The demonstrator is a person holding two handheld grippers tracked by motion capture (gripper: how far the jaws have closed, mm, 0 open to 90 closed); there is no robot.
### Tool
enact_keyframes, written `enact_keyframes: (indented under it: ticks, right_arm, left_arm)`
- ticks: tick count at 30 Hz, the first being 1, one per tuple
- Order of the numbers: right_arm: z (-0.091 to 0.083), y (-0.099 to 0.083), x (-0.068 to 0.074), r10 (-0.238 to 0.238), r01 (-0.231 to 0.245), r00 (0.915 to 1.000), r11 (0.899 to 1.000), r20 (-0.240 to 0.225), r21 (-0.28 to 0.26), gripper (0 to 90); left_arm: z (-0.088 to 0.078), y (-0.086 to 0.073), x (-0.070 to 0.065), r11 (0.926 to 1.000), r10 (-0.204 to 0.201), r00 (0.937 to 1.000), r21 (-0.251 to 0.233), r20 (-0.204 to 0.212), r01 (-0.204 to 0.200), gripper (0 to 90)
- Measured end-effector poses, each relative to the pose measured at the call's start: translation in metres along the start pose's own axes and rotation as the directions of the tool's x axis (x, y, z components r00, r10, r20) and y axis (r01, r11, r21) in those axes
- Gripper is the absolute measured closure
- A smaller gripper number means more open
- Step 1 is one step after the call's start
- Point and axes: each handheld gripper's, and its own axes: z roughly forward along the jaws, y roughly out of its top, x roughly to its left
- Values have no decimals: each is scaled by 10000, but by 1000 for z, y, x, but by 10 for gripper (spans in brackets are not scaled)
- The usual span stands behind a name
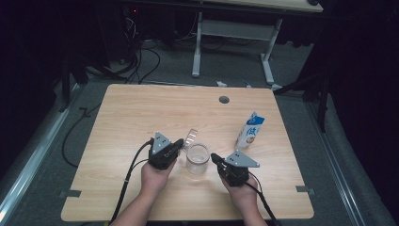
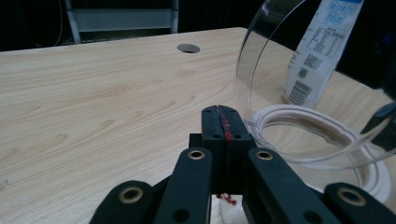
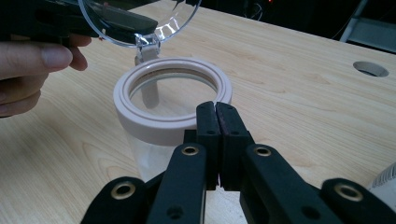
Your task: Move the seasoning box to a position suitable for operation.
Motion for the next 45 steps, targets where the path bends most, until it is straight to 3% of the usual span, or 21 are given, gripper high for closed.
enact_keyframes:
  ticks: [6,7,8,9,13,15,19,26,28,34,38,40,43,45]
  right_arm:
    - [0,-3,-2,18,-19,10000,9999,54,152,887]
    - [0,-4,-2,76,-77,9999,9998,73,172,887]
    - [0,-5,-3,52,-54,9999,9998,96,199,886]
    - [0,-8,-4,102,-106,9998,9996,150,274,886]
    - [-1,-10,-6,125,-132,9997,9993,199,357,886]
    - [-1,-12,-8,159,-168,9996,9992,226,359,886]
    - [-2,-18,-12,306,-320,9991,9985,309,448,882]
    - [-6,-28,-18,496,-511,9979,9980,410,366,872]
    - [-6,-29,-19,372,-391,9984,9983,432,442,870]
    - [-9,-32,-22,441,-464,9979,9978,479,471,863]
    - [-12,-36,-25,475,-501,9975,9976,530,479,859]
    - [-13,-38,-26,509,-537,9972,9973,552,496,852]
    - [-15,-40,-29,519,-553,9967,9970,618,537,843]
    - [-15,-41,-30,531,-568,9964,9969,662,553,840]
  left_arm:
    - [0,-2,1,10000,-61,10000,-29,31,62,900]
    - [25,5,-26,8429,-4118,9081,-3473,755,4111,900]
    - [1,-3,2,9999,-132,9999,-6,48,132,900]
    - [28,6,-28,8099,-4512,8878,-3760,909,4502,900]
    - [27,6,-26,8126,-4483,8898,-3756,856,4456,900]
    - [26,6,-25,8090,-4515,8882,-3806,856,4480,900]
    - [23,7,-23,8088,-4535,8879,-3826,777,4466,900]
    - [16,0,-19,8191,-4491,8920,-3750,515,4341,892]
    - [14,-3,-18,8194,-4543,8896,-3704,459,4376,886]
    - [10,-9,-16,8250,-4544,8903,-3635,288,4328,880]
    - [2,-15,-12,8360,-4459,8950,-3522,107,4208,868]
    - [0,-17,-11,8381,-4442,8959,-3506,61,4179,857]
    - [-9,-23,-2,8515,-4330,9011,-3383,-226,4007,823]
    - [-12,-25,2,8549,-4302,9023,-3346,-296,3966,821]
